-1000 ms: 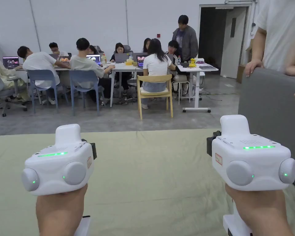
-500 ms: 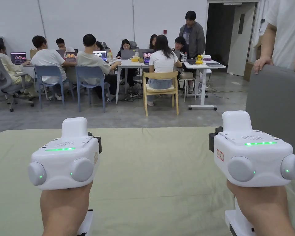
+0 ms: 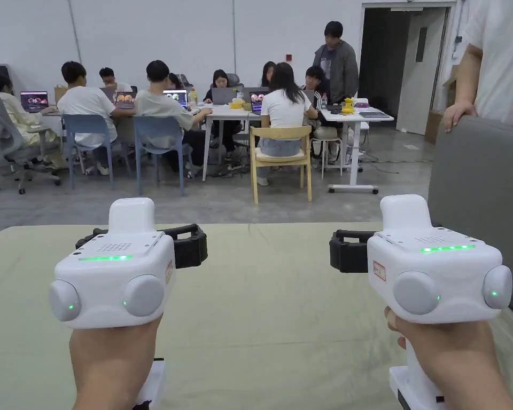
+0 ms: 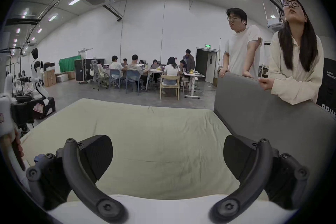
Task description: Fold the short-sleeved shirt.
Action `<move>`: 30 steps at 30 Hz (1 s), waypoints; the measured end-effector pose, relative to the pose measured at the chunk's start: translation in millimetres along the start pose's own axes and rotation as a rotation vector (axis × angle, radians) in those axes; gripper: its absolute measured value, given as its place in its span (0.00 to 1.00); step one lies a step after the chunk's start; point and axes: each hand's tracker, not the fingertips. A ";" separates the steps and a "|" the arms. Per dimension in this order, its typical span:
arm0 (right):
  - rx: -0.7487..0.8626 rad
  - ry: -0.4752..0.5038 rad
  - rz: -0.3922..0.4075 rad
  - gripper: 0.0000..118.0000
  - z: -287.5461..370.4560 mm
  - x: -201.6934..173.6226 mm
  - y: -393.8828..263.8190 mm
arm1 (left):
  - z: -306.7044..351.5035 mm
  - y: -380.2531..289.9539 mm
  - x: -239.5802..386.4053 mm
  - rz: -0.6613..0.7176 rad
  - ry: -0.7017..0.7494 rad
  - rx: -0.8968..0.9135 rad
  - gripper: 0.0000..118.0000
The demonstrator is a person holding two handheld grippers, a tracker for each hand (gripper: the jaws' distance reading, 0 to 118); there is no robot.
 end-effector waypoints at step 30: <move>0.034 -0.041 -0.008 1.00 5.7 -1.0 3.1 | 1.8 6.4 8.7 -0.051 -0.004 0.008 1.00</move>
